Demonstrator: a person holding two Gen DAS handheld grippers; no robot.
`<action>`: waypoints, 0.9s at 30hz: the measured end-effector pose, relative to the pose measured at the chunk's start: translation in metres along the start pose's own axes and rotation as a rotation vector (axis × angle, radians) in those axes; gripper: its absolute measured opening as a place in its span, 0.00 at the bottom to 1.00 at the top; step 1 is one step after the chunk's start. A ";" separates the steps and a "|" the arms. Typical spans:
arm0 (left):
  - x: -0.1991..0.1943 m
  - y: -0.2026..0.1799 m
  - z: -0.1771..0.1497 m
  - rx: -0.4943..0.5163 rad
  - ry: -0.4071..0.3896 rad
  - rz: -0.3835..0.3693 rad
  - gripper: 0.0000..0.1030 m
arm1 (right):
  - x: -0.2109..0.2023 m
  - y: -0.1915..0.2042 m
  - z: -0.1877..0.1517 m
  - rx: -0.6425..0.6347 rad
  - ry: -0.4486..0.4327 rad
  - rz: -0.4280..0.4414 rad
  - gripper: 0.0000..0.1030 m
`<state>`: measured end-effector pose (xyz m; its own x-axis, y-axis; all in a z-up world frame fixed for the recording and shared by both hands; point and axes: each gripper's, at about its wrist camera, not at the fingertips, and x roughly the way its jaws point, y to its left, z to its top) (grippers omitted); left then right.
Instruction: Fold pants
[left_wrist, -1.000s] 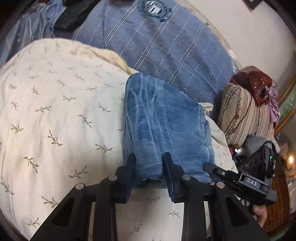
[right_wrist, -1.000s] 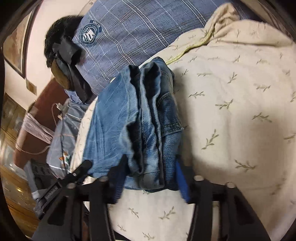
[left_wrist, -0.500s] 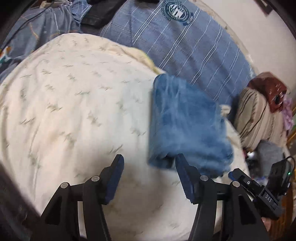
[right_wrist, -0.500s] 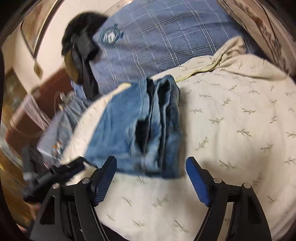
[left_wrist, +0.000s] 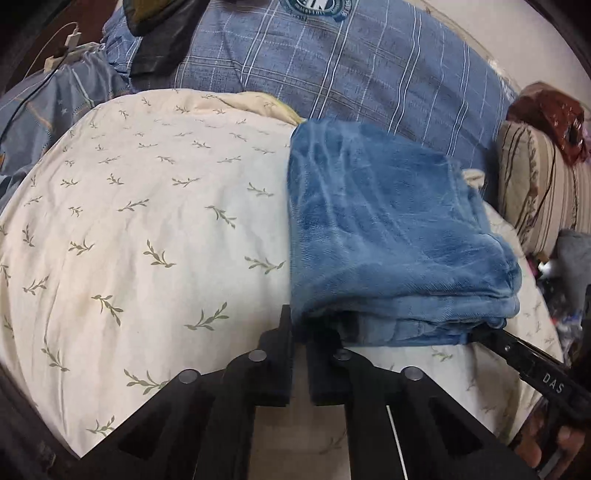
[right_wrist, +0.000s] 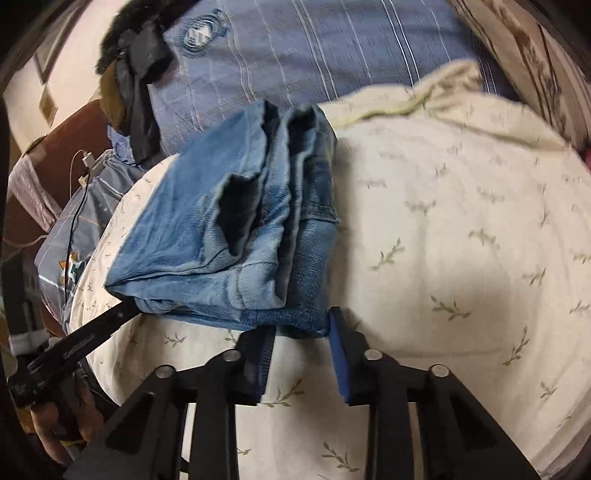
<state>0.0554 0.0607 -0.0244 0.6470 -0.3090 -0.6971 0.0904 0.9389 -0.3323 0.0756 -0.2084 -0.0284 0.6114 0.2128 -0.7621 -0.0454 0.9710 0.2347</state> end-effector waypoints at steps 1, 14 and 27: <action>-0.005 0.002 0.001 0.006 -0.025 -0.006 0.02 | -0.006 0.002 0.001 0.000 -0.023 0.003 0.06; -0.004 0.000 -0.007 0.029 -0.030 0.034 0.04 | 0.019 -0.019 0.001 0.084 0.107 -0.029 0.05; -0.021 0.005 -0.003 0.002 -0.031 -0.041 0.27 | 0.011 -0.021 0.001 0.138 0.083 0.022 0.30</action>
<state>0.0396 0.0718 -0.0135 0.6661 -0.3426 -0.6626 0.1190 0.9257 -0.3591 0.0840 -0.2270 -0.0411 0.5438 0.2477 -0.8018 0.0541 0.9431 0.3280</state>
